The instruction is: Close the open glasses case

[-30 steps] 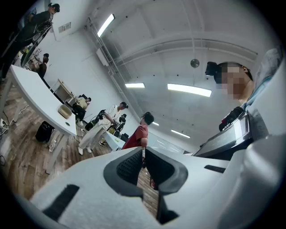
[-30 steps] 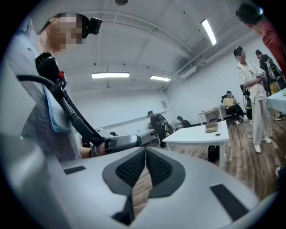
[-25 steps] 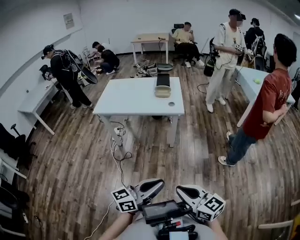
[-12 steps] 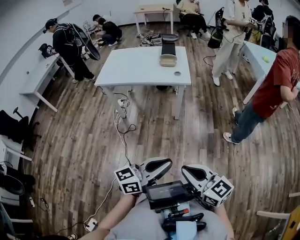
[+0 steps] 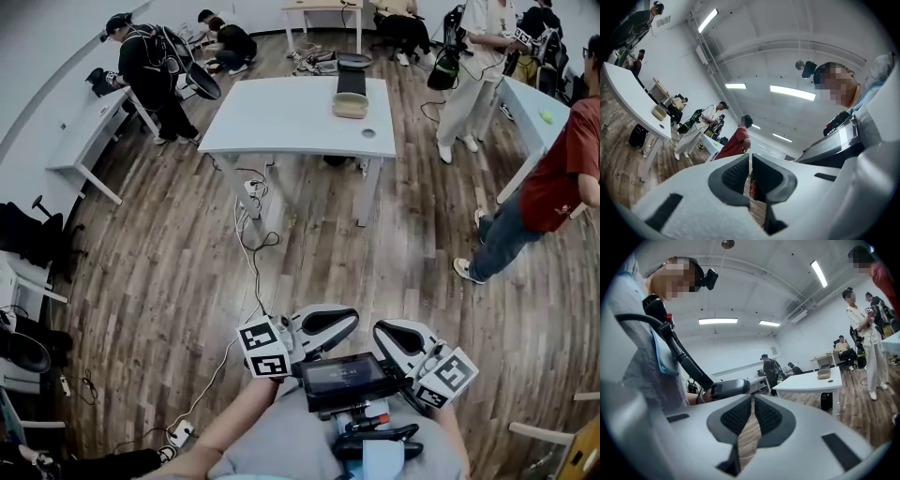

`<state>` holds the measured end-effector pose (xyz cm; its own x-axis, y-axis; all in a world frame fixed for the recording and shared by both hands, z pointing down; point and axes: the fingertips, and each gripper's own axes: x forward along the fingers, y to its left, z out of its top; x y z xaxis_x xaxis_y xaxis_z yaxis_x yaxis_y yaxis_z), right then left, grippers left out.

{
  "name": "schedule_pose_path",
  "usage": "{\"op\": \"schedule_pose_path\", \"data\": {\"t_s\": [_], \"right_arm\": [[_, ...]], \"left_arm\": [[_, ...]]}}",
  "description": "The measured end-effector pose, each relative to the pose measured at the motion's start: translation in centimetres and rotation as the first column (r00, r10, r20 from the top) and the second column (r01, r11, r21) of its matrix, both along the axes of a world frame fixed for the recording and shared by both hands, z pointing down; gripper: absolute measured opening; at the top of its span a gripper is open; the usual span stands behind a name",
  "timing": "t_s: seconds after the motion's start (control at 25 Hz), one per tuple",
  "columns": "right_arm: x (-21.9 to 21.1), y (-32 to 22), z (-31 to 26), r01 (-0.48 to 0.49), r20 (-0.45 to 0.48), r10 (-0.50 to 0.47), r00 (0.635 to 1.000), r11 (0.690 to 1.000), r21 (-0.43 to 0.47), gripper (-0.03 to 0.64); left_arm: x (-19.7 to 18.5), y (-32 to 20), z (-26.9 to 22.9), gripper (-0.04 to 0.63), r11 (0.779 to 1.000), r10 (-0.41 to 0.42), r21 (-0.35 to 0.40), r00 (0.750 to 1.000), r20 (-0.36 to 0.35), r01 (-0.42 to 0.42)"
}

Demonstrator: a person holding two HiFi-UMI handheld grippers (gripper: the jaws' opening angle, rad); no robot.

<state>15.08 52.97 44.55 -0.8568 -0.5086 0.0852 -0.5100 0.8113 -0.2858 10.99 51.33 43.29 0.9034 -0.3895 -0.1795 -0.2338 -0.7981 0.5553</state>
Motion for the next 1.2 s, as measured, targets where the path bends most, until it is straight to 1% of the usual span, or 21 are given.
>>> {"op": "schedule_pose_path", "data": {"t_s": [0.32, 0.72, 0.92, 1.2], "right_arm": [[-0.3, -0.2, -0.3, 0.015, 0.015, -0.015, 1.0, 1.0, 0.011, 0.037], [-0.2, 0.0, 0.5, 0.03, 0.01, -0.03, 0.999, 0.999, 0.01, 0.037], [0.1, 0.0, 0.7, 0.025, 0.021, -0.025, 0.999, 1.0, -0.008, 0.037], [0.4, -0.5, 1.1, 0.022, 0.037, -0.021, 0.999, 0.999, -0.035, 0.037]], "left_arm": [[0.7, 0.2, -0.2, 0.029, 1.0, 0.022, 0.01, 1.0, 0.004, -0.022], [1.2, 0.4, 0.6, 0.029, 1.0, 0.023, -0.007, 1.0, 0.003, -0.023], [1.7, 0.6, 0.9, 0.029, 0.999, 0.033, -0.009, 0.999, 0.005, -0.032], [1.9, 0.2, 1.8, 0.029, 0.999, 0.022, -0.024, 1.0, 0.021, -0.022]]}}
